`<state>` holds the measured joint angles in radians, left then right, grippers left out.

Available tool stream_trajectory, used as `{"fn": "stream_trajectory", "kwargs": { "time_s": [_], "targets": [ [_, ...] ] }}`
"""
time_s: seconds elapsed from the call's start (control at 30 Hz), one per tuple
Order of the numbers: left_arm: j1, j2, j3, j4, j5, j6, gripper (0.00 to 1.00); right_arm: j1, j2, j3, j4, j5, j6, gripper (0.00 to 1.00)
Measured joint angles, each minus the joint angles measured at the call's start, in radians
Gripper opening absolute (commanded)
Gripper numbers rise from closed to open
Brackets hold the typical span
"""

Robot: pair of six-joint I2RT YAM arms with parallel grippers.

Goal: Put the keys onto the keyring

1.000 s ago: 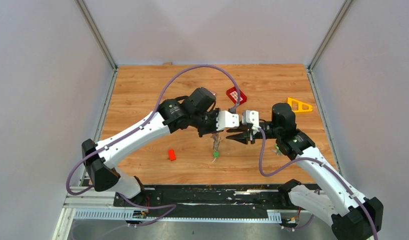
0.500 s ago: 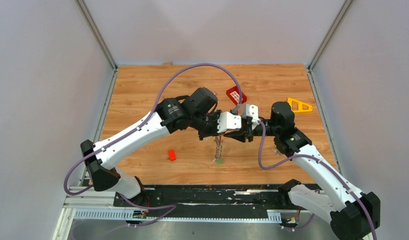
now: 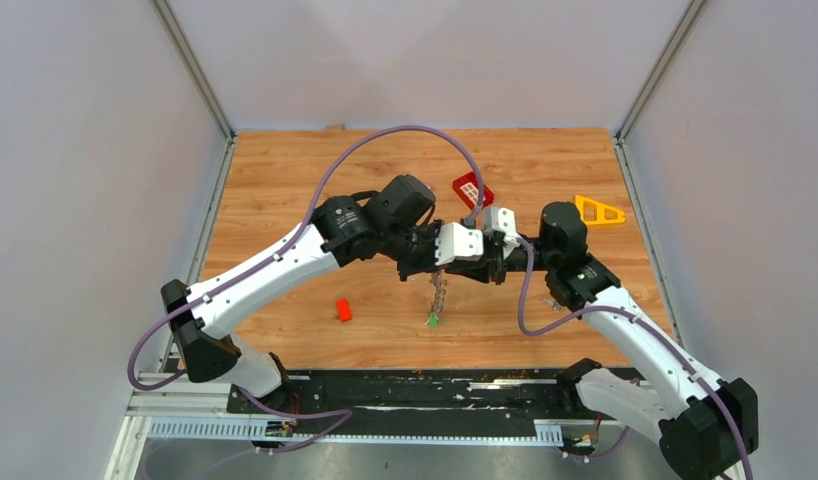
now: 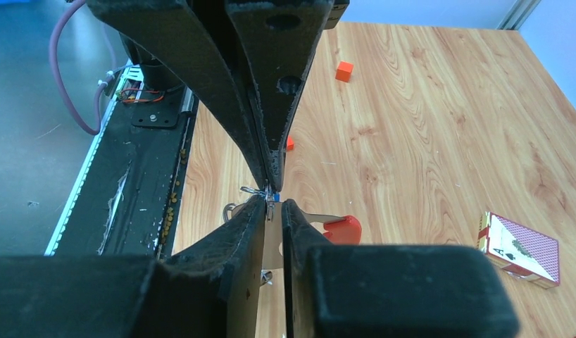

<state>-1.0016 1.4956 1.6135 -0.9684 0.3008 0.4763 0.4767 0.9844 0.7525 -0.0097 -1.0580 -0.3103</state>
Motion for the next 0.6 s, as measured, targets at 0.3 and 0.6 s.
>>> {"fn": "stream_trajectory", "kwargs": {
  "time_s": [0.3, 0.6],
  "targets": [
    [0.000, 0.000, 0.000, 0.000, 0.000, -0.003, 0.00, 0.005, 0.014, 0.000, 0.007, -0.010, 0.004, 0.07],
    [0.000, 0.000, -0.002, 0.003, 0.003, -0.004, 0.03, 0.011, 0.016, 0.000, 0.005, -0.017, 0.002, 0.00]
  ]
}}
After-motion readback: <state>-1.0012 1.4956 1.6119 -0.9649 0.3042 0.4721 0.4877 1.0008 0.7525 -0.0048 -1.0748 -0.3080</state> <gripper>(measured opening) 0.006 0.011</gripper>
